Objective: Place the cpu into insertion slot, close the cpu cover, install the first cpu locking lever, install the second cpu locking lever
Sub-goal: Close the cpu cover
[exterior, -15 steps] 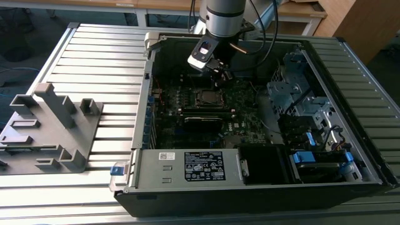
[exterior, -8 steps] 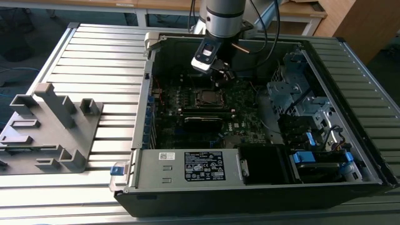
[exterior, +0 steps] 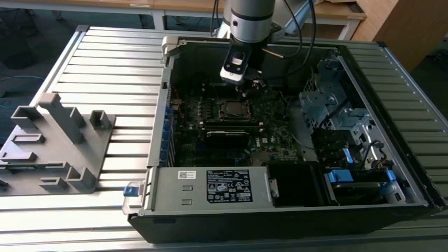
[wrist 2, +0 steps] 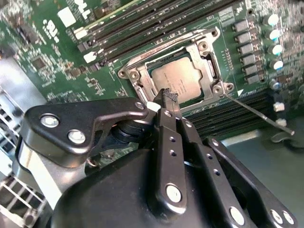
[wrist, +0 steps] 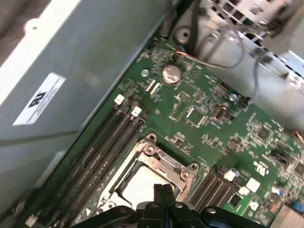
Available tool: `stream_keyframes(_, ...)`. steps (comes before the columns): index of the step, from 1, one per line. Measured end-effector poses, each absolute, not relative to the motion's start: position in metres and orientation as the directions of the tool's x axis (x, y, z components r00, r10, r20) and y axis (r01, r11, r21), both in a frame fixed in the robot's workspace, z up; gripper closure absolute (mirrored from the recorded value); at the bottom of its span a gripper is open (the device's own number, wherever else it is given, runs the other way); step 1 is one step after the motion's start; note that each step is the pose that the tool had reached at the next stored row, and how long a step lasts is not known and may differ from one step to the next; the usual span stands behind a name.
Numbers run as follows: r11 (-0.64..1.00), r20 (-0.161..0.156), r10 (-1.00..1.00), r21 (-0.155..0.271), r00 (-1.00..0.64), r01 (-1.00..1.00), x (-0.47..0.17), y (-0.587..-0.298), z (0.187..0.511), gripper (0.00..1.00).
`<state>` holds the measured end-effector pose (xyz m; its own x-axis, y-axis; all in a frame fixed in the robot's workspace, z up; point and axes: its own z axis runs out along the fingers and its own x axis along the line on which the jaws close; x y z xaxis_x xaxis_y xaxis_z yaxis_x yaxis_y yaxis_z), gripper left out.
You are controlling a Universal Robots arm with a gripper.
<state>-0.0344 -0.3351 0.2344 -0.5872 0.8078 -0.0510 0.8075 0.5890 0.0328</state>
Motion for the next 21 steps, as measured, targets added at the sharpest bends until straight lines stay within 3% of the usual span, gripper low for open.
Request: stream_keyframes(21, 0.857, -0.051, 0.516, 0.033, -0.855, 0.514, -0.0344, -0.3351, 0.2319, 0.9)
